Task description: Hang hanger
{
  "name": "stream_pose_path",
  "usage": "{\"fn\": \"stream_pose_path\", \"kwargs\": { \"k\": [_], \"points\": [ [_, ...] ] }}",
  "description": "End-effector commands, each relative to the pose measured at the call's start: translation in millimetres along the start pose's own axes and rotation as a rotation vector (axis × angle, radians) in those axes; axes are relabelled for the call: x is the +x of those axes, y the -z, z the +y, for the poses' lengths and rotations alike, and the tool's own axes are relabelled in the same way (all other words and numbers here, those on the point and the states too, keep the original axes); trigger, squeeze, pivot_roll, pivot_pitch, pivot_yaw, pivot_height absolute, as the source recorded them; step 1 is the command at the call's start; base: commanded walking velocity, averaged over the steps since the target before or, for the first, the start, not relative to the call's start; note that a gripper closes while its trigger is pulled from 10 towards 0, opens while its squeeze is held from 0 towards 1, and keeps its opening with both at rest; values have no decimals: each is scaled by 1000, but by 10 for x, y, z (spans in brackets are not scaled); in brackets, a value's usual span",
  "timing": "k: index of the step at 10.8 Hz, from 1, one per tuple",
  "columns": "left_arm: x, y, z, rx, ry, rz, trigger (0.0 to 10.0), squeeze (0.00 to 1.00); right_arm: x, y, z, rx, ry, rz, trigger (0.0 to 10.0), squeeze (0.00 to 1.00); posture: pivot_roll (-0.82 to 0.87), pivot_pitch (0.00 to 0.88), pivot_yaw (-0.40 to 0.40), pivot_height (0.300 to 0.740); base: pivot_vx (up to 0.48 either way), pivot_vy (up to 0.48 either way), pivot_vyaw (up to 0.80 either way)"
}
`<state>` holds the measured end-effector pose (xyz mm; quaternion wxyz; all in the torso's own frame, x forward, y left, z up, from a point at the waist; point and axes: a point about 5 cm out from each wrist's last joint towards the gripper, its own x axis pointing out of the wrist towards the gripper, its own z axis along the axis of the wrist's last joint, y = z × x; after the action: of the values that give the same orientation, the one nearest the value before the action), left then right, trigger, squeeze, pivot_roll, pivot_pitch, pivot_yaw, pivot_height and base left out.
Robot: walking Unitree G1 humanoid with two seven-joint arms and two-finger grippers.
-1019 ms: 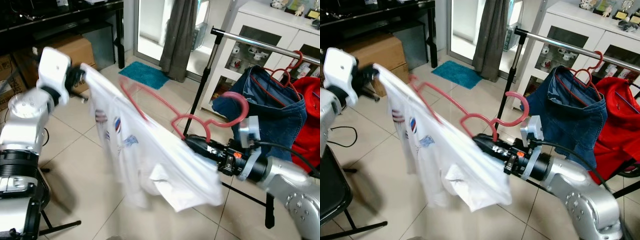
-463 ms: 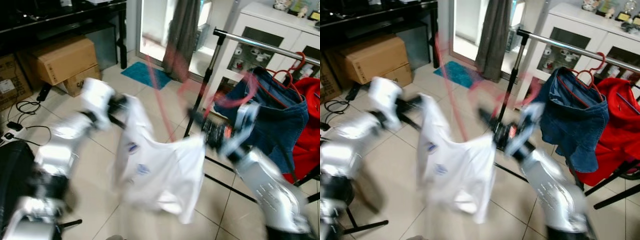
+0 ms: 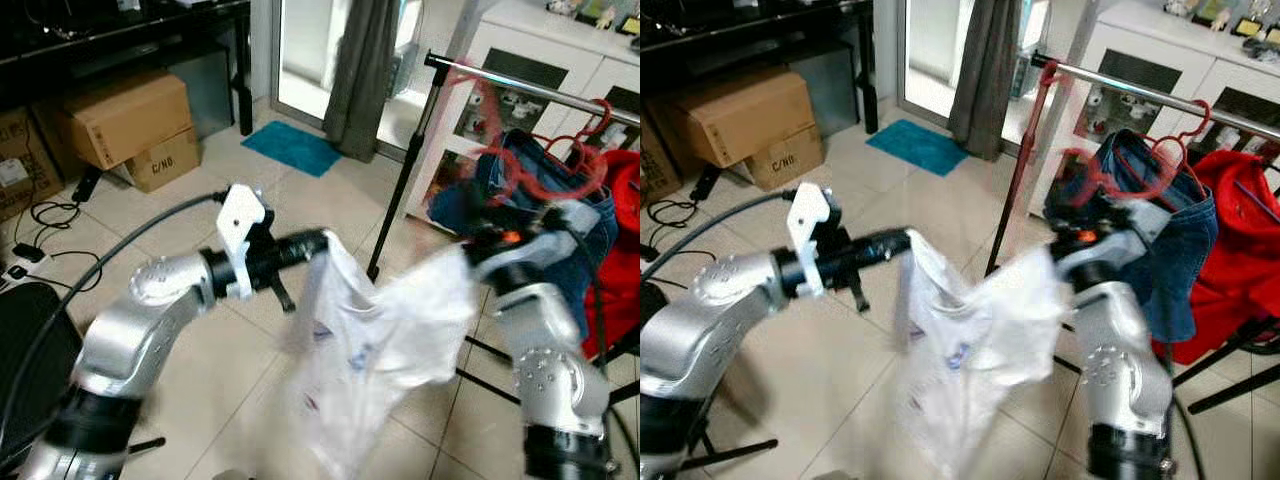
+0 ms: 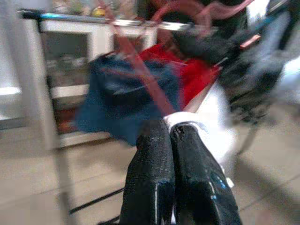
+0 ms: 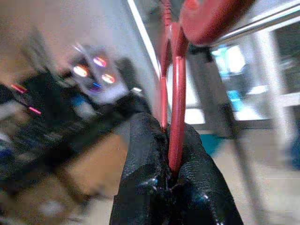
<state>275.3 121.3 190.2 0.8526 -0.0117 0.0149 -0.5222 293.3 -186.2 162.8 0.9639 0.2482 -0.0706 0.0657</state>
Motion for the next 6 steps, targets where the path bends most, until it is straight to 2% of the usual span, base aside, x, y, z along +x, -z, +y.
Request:
{"fn": "stream_pose_path", "kwargs": {
  "k": [1, 2, 3, 4, 5, 6],
  "points": [
    [-4, -179, -91, -14, 63, -82, 0, 0, 25, 27, -36, -74, 30, 19, 0, 0, -81, 0, -96, 740, 0, 0, 0],
    [-51, -299, -177, -60, 118, -139, 0, 0, 39, 90, -75, -171, 31, 62, 0, 0, -77, 0, -95, 740, 0, 0, 0],
    [-124, -382, -294, -95, 202, -149, 0, 0, 54, 104, -134, -163, 75, 54, 0, 0, -74, 0, -94, 740, 0, 0, 0],
    [-184, -391, -358, -121, 239, -129, 0, 0, 85, 79, -172, -145, 98, 24, 0, 0, -70, 0, -91, 740, 0, 0, 0],
    [-203, -371, -354, -117, 229, -110, 0, 0, 102, 58, -179, -134, 100, 10, 0, 0, -69, 0, -90, 740, 0, 0, 0],
    [-237, -244, -264, -106, 134, -33, 0, 0, 136, -19, -182, -79, 104, -42, 0, 0, -70, 0, -87, 740, 0, 0, 0]
  ]
}}
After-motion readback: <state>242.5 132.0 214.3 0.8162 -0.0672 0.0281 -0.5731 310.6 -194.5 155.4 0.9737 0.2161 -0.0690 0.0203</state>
